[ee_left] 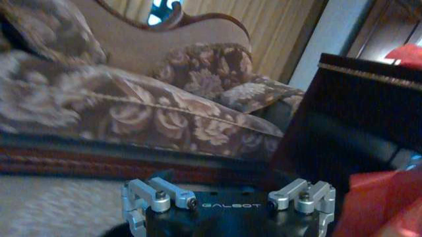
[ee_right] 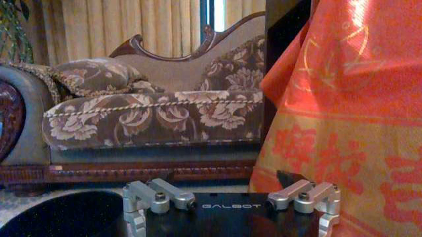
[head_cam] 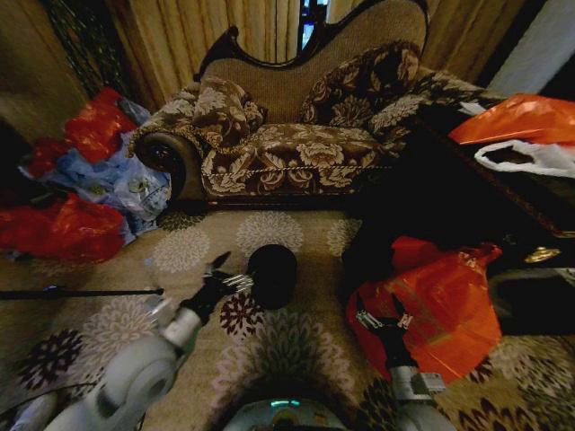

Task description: Place a garbage bag over the trash bin.

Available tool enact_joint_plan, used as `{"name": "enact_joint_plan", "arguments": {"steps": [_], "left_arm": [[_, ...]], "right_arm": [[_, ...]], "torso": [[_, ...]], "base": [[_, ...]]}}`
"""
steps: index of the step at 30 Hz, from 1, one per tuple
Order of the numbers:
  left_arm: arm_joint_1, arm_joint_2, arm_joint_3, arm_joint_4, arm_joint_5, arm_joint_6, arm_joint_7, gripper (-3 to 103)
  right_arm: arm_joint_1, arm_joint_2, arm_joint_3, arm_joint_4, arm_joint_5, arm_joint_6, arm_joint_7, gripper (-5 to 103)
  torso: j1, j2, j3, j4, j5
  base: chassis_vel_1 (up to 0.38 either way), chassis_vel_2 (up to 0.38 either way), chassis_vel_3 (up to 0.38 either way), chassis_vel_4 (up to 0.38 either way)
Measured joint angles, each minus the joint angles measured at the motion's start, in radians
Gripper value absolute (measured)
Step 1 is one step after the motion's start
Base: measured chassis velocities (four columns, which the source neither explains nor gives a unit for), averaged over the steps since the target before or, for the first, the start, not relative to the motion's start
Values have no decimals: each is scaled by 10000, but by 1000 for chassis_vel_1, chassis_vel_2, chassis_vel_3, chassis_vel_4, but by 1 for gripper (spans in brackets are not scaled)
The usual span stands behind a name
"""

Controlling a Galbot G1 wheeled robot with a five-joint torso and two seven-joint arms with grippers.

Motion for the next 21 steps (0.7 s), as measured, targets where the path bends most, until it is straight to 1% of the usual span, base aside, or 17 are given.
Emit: {"name": "enact_joint_plan", "arguments": {"steps": [1, 2, 4, 5, 6, 7, 8, 9, 10, 12, 13, 15, 16, 17, 19, 20, 21], "left_arm": [[0, 0, 0, 0, 0, 0, 0, 100], [-723, 158, 670, 92, -565, 110, -241, 100], [-2401, 253, 1998, 282, -1745, 297, -569, 100], [-2401, 253, 1998, 282, -1745, 297, -569, 100], [-3344, 238, 2807, 385, -2476, 355, -798, 100], [-4115, 184, 3410, 442, -3080, 390, -1051, 100], [-4821, 100, 3893, 477, -3716, 412, -1290, 100], [-4821, 100, 3893, 477, -3716, 412, -1290, 100], [-5465, -24, 4284, 519, -4374, 443, -1474, 100], [-6868, -471, 5244, 772, -5707, 465, -1731, 100], [-6868, -471, 5244, 772, -5707, 465, -1731, 100], [-7981, -1197, 6067, 1182, -6901, 350, -1915, 100], [-7981, -1197, 6067, 1182, -6901, 350, -1915, 100], [-8340, -1538, 6386, 1338, -7342, 279, -1992, 100], [-8907, -2303, 6933, 1657, -7931, 209, -2067, 100], [-8907, -2303, 6933, 1657, -7931, 209, -2067, 100], [-9034, -2621, 7120, 1774, -8083, 216, -2074, 100]], "right_arm": [[0, 0, 0, 0, 0, 0, 0, 100], [-4, 6, -15, -24, -51, 3, 23, 100], [2, 85, -66, -75, -149, 4, 67, 100], [2, 85, -66, -75, -149, 4, 67, 100], [21, 152, -92, -104, -209, 5, 78, 100], [39, 209, -102, -125, -260, 5, 84, 100], [54, 272, -116, -136, -297, 5, 88, 100], [54, 272, -116, -136, -297, 5, 88, 100], [60, 343, -129, -142, -334, 5, 96, 100], [49, 466, -135, -149, -406, 5, 119, 100], [49, 466, -135, -149, -406, 5, 119, 100], [27, 487, -111, -191, -469, 4, 161, 100], [27, 487, -111, -191, -469, 4, 161, 100], [25, 486, -100, -215, -497, 1, 179, 100], [34, 480, -74, -265, -557, -39, 236, 100], [34, 480, -74, -265, -557, -39, 236, 100], [49, 486, -67, -289, -617, -93, 285, 100]], "torso": [[0, 0, 0, 0, 0], [-1, 0, 0, 5, -1], [0, 0, 0, 2, -1], [0, 0, 0, 2, -1], [0, 0, 0, -3, 0], [0, 0, 1, 0, -2], [0, 0, 0, -3, 3], [0, 0, 0, -3, 3], [0, 0, 0, -1, 2], [0, 0, 0, 2, 0], [0, 0, 0, 2, 0], [0, 0, 0, 1, -1], [0, 0, 0, 1, -1], [0, 0, 1, 2, 4], [0, 0, 0, -1, 0], [0, 0, 0, -1, 0], [0, 0, 0, -1, 4]], "base": [[0, 0, 0, 0], [0, 0, 0, 0], [0, 0, 0, 0], [0, 0, 0, 0], [0, 0, 0, 0], [0, 0, 0, 0], [0, 0, 0, 0], [0, 0, 0, 0], [0, 0, 0, 0], [0, 0, 0, 0], [0, 0, 0, 0], [0, 0, 0, 0], [0, 0, 0, 0], [0, 0, 0, 0], [0, 0, 0, 0], [0, 0, 0, 0], [0, 0, 0, 0]]}}
